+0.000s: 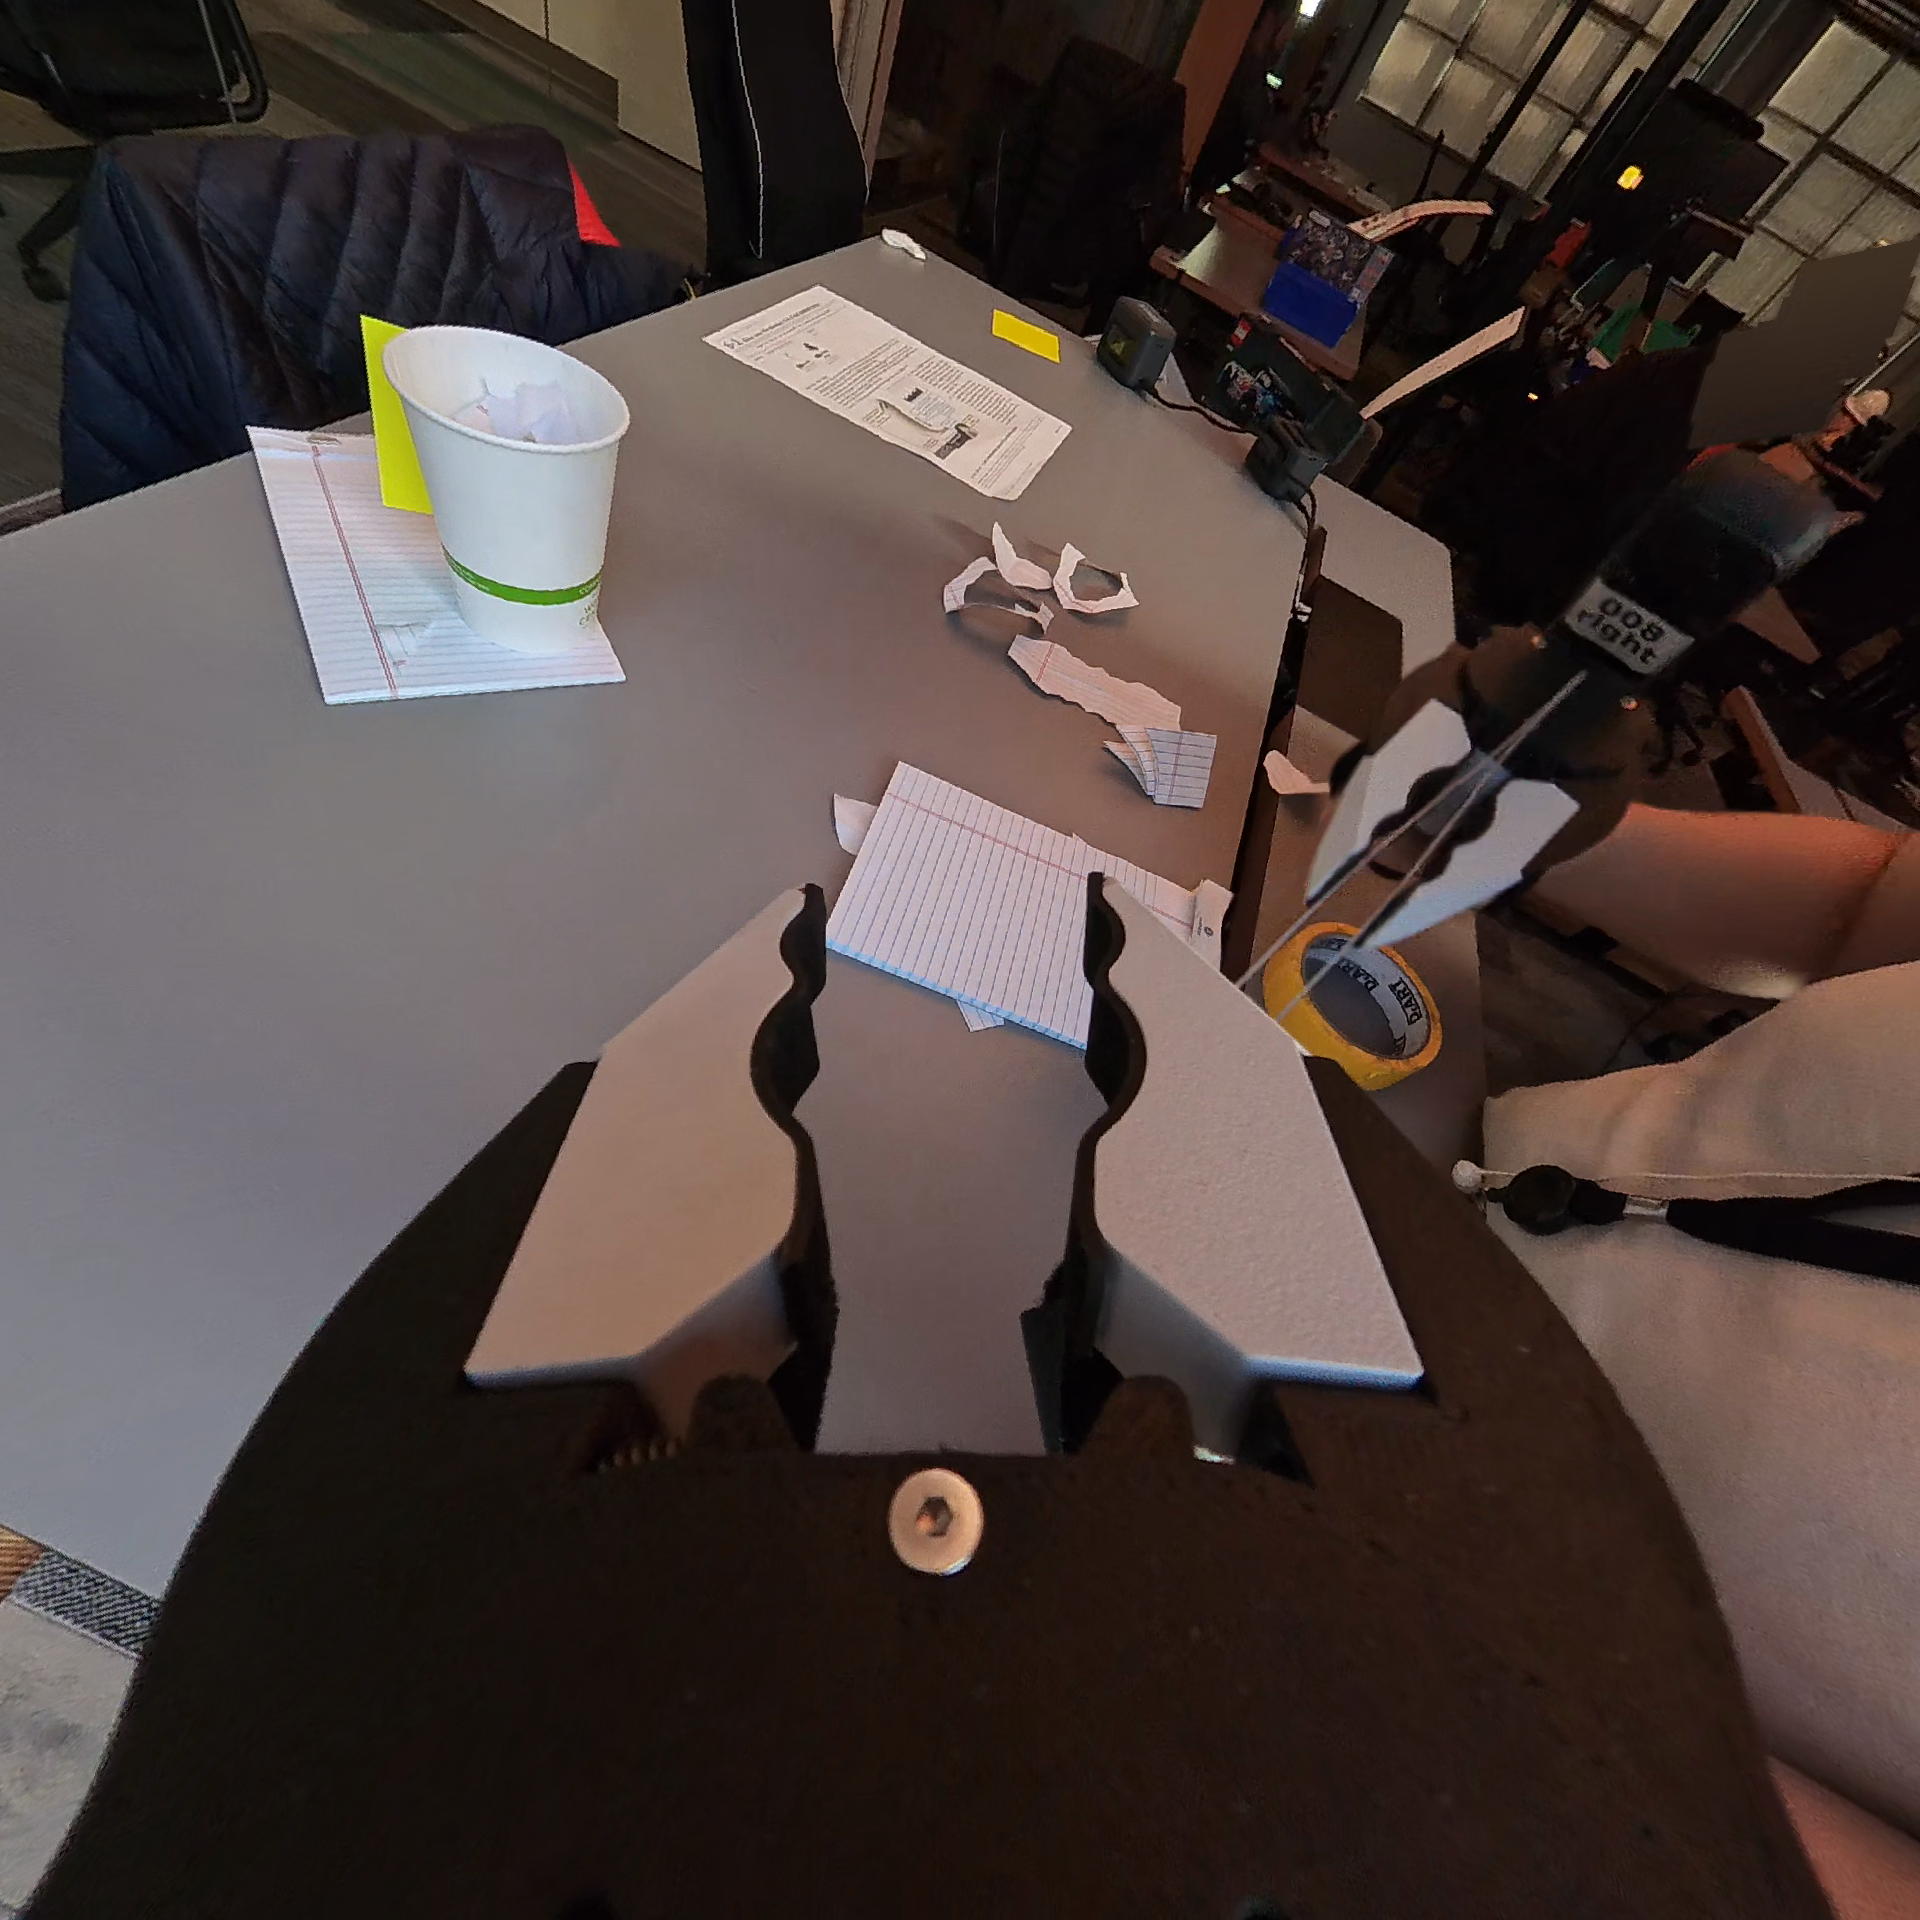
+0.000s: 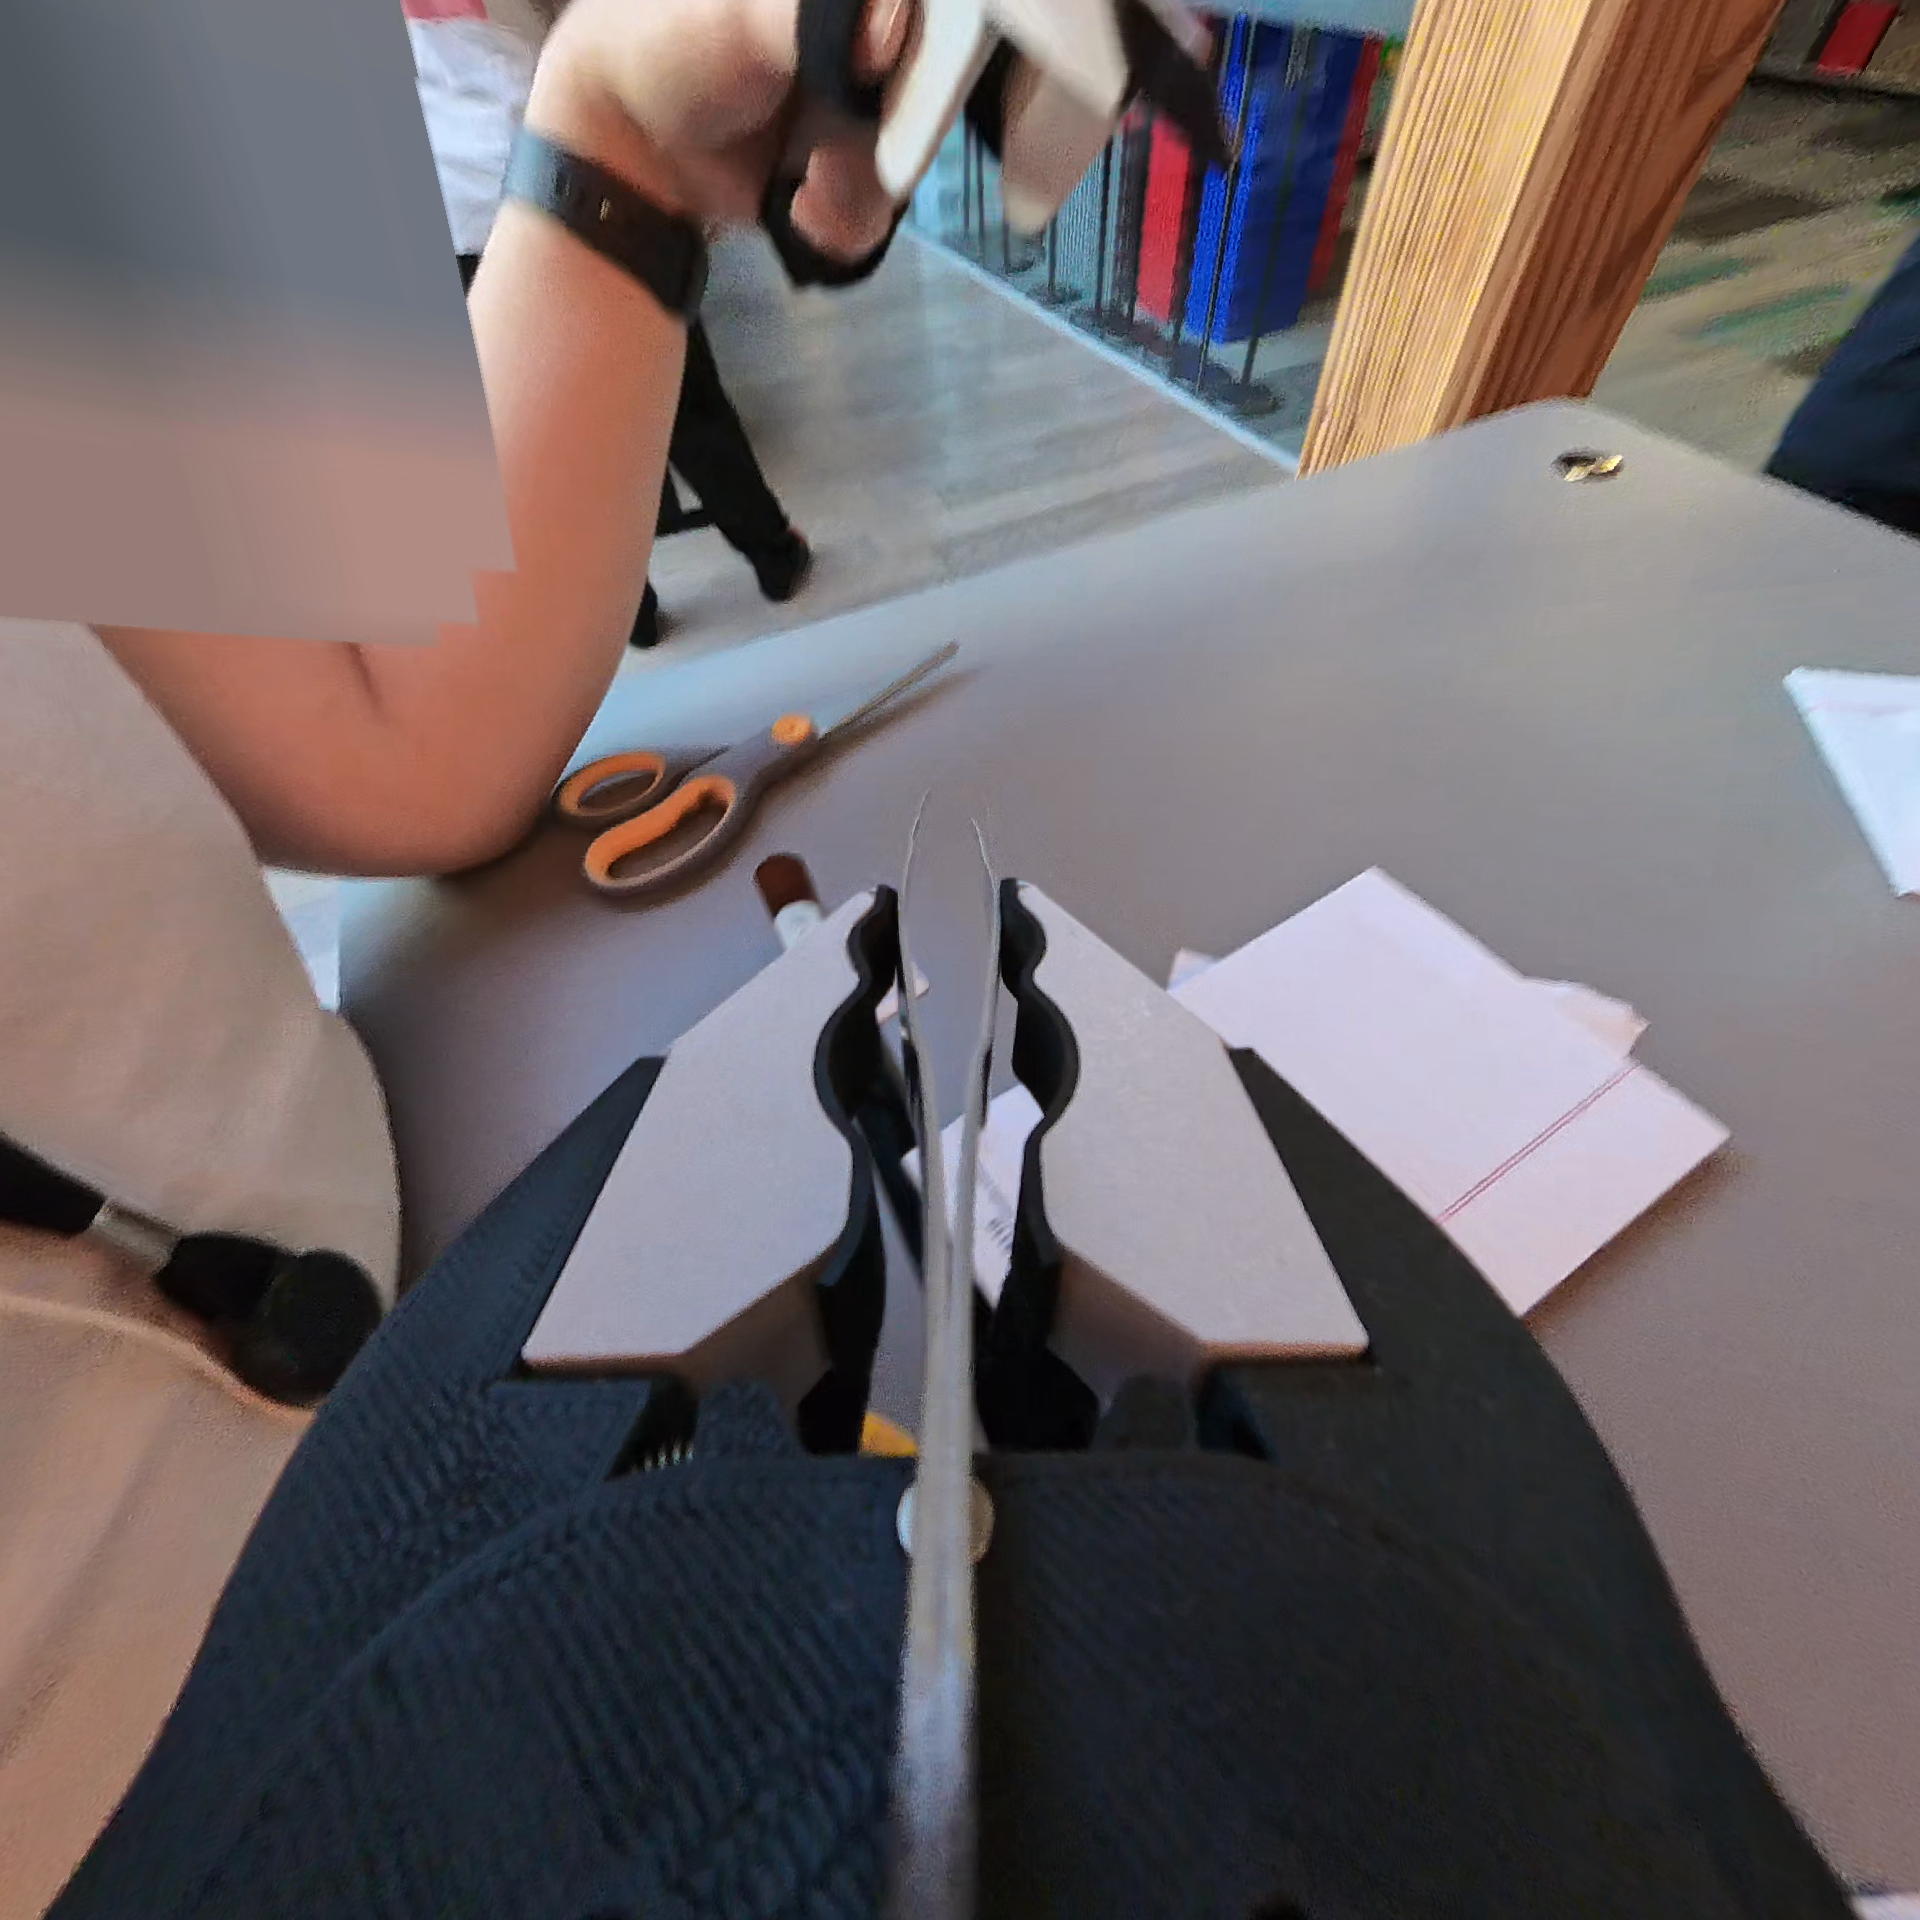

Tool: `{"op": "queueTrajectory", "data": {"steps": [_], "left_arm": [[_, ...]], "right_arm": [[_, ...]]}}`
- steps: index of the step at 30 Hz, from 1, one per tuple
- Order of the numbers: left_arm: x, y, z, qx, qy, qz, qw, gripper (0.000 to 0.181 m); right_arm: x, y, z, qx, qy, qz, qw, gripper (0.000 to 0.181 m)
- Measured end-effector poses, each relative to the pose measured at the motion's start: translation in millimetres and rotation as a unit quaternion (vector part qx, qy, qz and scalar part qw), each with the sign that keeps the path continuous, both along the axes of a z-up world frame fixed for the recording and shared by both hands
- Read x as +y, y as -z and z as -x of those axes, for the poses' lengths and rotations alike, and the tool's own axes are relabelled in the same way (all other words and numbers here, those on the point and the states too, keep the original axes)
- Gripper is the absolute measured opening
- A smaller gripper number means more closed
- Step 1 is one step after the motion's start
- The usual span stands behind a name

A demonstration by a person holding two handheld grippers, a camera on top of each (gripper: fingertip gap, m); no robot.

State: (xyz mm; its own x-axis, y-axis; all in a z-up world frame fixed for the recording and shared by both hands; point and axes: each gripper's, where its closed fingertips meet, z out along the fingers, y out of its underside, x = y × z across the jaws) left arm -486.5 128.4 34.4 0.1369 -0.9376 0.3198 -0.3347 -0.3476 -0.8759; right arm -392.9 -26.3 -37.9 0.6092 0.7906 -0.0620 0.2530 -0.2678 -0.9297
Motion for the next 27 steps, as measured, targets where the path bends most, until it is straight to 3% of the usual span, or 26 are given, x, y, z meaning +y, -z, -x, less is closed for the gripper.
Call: {"op": "queueTrajectory", "data": {"steps": [4,14,27], "left_arm": [[0.1,1.1,-1.2,0.003,0.0,0.002,1.0,0.049],[-2.0,4.5,-7.0,0.011,0.01,0.004,1.0,0.049],[-3.5,3.9,-6.6,0.012,0.01,0.002,1.0,0.049]], "right_arm": [[-24.9,25.9,4.7,-0.048,0.004,0.007,0.999,0.019],[-49.4,39.3,6.4,-0.133,-0.006,-0.053,0.99,0.019],[-52.3,35.0,2.9,-0.133,0.013,-0.064,0.989,0.012]]}}
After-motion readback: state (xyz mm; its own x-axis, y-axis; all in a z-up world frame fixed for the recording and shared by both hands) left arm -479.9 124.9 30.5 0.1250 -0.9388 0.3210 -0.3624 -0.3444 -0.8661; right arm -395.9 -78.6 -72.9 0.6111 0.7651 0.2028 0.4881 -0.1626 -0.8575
